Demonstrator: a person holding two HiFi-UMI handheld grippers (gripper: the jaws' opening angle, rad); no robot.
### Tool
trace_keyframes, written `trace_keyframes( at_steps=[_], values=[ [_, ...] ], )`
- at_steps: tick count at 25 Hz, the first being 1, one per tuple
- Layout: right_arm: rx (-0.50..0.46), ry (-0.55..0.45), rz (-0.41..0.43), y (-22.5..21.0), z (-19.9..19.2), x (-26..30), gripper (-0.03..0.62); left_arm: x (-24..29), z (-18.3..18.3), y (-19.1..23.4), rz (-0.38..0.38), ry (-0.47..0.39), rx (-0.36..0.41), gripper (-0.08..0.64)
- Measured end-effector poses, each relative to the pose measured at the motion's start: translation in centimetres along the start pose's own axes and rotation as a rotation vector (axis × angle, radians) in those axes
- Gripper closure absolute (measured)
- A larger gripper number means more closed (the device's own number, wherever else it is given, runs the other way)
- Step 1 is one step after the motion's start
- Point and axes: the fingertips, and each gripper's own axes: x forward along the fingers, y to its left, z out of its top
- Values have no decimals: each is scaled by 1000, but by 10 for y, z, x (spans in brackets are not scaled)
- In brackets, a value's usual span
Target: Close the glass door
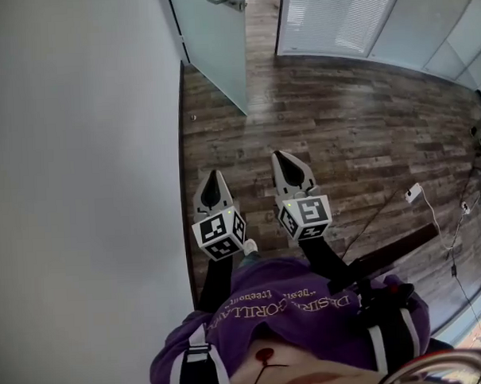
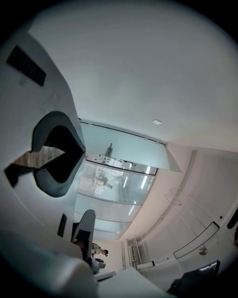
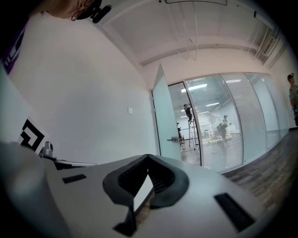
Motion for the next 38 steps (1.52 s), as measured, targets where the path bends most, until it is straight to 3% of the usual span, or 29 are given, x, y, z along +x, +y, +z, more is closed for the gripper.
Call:
trace_keyframes(
  at_steps=[6, 15, 27, 38],
  values=[
    [-2, 22, -21, 9, -6, 24, 595, 20, 1, 22, -11, 25, -11, 558],
    [-7, 37, -36, -7, -19, 41, 595, 44, -15, 23, -18, 43, -34, 558],
    [-6, 11, 31, -70, 14, 122, 595, 135, 26, -3, 20, -6, -8, 558],
    [8, 34, 73, -119, 11, 173, 595, 197, 22, -19, 66, 10, -9, 558]
  ],
)
